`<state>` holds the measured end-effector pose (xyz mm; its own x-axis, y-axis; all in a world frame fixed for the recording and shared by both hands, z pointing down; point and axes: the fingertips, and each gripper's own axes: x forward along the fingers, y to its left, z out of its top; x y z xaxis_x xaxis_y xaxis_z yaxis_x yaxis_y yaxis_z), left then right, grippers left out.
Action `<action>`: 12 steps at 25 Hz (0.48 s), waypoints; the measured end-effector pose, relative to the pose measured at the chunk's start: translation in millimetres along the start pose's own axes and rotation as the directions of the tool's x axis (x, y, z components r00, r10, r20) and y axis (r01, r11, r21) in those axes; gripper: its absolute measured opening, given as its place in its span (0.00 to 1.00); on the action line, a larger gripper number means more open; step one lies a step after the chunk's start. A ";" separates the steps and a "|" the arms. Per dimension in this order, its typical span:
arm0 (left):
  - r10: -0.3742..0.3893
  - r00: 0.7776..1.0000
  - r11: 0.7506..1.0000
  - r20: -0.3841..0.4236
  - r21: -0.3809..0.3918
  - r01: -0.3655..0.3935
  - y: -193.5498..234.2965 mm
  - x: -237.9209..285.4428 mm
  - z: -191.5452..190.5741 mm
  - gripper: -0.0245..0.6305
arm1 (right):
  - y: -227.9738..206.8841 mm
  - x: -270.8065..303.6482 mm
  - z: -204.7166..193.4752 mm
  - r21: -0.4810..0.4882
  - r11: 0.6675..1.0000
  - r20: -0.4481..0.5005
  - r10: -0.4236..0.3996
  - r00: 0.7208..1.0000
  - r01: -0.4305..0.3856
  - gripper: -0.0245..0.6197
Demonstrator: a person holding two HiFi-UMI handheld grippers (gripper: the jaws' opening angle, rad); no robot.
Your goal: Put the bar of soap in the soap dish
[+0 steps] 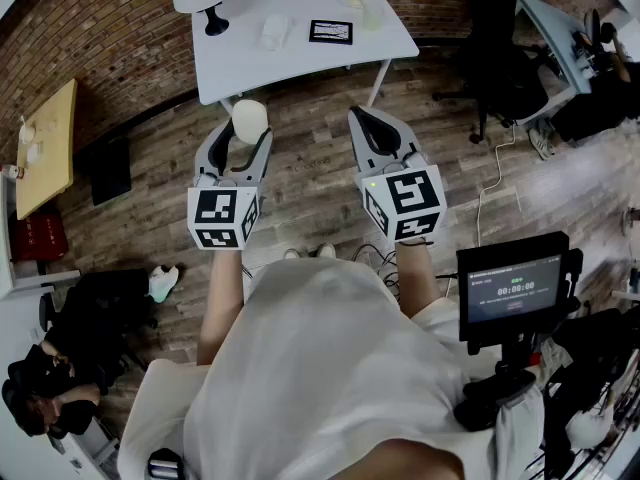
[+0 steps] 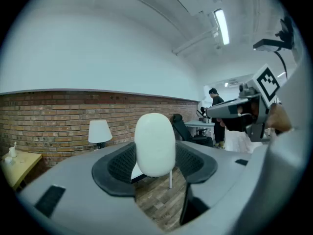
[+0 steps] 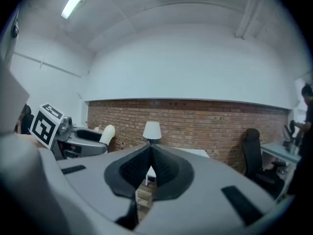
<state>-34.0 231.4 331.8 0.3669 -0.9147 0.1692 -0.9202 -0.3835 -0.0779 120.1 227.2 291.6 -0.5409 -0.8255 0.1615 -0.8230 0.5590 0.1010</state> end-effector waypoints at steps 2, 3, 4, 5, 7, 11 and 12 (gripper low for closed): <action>-0.001 1.000 1.000 0.006 0.007 0.001 1.0 -0.4 2.7 0.43 | 5.0 3.0 1.6 0.000 1.000 0.005 0.012 1.000 -0.012 0.04; -0.003 1.000 1.000 0.009 0.009 0.003 1.1 -0.7 3.9 0.43 | 7.2 3.6 3.3 0.003 1.000 0.014 0.018 1.000 -0.018 0.04; -0.005 1.000 1.000 0.012 0.010 0.005 0.7 -1.1 4.9 0.43 | 8.8 3.3 5.6 0.008 1.000 0.027 0.022 0.999 -0.022 0.04; -0.006 1.000 1.000 0.014 0.010 0.006 0.1 -1.7 5.7 0.43 | 9.7 2.5 7.9 0.011 1.000 0.042 0.023 0.999 -0.023 0.05; -0.006 1.000 1.000 0.020 0.010 0.006 -1.4 -3.3 6.9 0.43 | 10.0 0.9 11.4 0.008 1.000 0.064 0.016 0.998 -0.017 0.04; 0.001 0.999 1.000 0.036 0.007 -0.001 -6.3 -5.8 9.3 0.43 | 19.5 -2.4 17.4 0.016 0.994 0.113 0.102 0.988 -0.104 0.05; 0.001 0.999 1.000 0.039 0.008 -0.002 -8.3 -5.8 9.6 0.43 | 22.8 -4.2 19.5 0.036 0.989 0.131 0.139 0.982 -0.145 0.05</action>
<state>-27.2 238.7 322.0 0.3706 -0.9195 0.1310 -0.9198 -0.3829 -0.0856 100.2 241.9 274.1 -0.6684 -0.7425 0.0438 -0.7414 0.6698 0.0414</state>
